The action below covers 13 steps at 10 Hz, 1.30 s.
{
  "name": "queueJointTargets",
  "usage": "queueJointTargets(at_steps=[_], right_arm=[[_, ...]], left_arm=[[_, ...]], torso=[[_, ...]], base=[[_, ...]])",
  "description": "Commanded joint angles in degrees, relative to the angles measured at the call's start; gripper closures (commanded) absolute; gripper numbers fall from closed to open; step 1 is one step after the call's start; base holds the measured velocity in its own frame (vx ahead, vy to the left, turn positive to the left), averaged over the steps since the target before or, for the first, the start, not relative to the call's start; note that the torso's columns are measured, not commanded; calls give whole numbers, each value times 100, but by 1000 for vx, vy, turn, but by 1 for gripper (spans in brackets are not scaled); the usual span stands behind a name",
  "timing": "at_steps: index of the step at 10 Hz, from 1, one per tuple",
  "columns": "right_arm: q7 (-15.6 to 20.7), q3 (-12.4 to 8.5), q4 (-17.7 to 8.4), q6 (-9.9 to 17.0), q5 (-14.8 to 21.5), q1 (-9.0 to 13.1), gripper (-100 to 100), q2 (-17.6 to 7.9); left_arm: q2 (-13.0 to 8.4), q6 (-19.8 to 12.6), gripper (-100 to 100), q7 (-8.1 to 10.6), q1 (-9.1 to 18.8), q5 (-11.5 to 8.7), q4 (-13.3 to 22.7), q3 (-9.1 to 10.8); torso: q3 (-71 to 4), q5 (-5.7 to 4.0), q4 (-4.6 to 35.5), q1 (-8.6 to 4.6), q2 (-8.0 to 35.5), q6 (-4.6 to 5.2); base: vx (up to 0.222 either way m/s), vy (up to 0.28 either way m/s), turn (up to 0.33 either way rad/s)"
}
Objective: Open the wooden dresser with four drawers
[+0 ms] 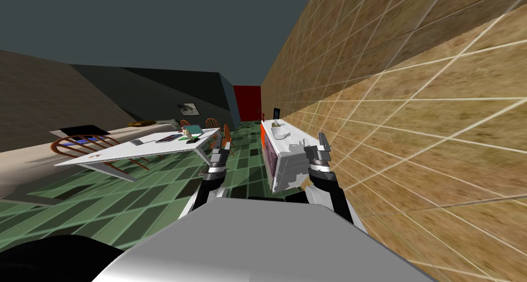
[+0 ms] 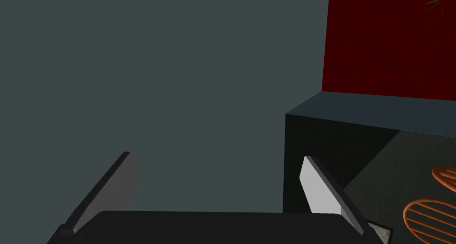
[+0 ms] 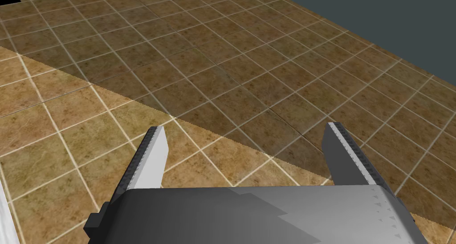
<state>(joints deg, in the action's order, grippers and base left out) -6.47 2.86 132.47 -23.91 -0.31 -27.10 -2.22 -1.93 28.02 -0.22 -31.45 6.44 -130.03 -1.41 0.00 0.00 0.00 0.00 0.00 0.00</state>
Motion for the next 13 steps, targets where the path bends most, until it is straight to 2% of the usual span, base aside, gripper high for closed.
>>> queueJointTargets(at_steps=[1,9,10,11,13], right_arm=[[0,0,0,0,0,0,0,0],[0,0,2,-1,0,0,0,0],[25,-12,-56,-9,56,1,-100,-169],[50,-26,-112,-18,112,2,-100,-310],[117,-66,-272,-47,271,3,-100,-671]], left_arm=[[0,0,0,0,0,0,0,0],[0,1,0,0,0,0,-2,0],[0,1,0,0,0,0,-2,0],[0,0,0,0,0,0,0,0],[1,0,0,0,0,0,1,-1]], torso=[[-467,0,235,0,232,0],[-7073,0,3537,0,3539,0],[-7919,0,3960,0,3962,0],[-8314,2,4149,8,4155,-1],[-8453,5,4221,16,4219,0]], base=[[0,0,0],[0,0,0],[6,26,27],[8,68,36],[12,98,41]])
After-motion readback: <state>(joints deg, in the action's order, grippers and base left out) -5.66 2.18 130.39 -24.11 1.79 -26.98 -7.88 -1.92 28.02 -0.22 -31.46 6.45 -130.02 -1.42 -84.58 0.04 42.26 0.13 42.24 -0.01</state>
